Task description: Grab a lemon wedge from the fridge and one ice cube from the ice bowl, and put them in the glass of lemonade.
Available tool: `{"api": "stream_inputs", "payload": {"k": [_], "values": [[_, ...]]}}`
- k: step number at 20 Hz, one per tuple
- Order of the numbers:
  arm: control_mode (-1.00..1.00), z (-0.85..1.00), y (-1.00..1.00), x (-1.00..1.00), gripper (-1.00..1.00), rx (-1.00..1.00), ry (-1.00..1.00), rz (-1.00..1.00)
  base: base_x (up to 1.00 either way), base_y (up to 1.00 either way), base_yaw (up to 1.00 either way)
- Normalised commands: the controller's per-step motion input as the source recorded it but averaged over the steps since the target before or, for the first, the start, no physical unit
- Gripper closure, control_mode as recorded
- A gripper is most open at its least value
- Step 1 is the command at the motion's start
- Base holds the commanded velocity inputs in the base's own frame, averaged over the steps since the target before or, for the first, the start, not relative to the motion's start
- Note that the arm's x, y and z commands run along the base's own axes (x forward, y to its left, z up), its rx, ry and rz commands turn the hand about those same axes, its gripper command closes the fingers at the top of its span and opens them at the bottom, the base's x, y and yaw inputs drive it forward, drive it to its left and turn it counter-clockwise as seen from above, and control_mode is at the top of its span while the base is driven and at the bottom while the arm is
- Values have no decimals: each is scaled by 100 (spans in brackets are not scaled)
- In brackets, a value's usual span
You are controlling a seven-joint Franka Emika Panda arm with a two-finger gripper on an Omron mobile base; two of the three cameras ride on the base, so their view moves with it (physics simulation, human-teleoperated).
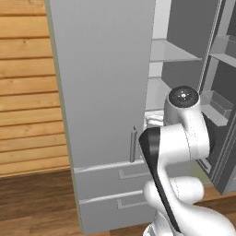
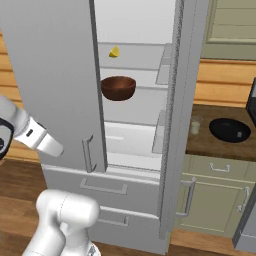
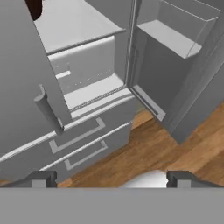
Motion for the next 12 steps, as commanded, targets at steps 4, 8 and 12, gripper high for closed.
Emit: {"api": "stream_inputs", "payload": {"k": [4,8,12], "values": [[-100,-41,11,2,-100,-12,13,13,0,0,0],[-100,-36,1,-11,-100,-8,-2,14,0,0,0],[-100,-24,16,30,-100,0,-3,15,0,0,0]]}}
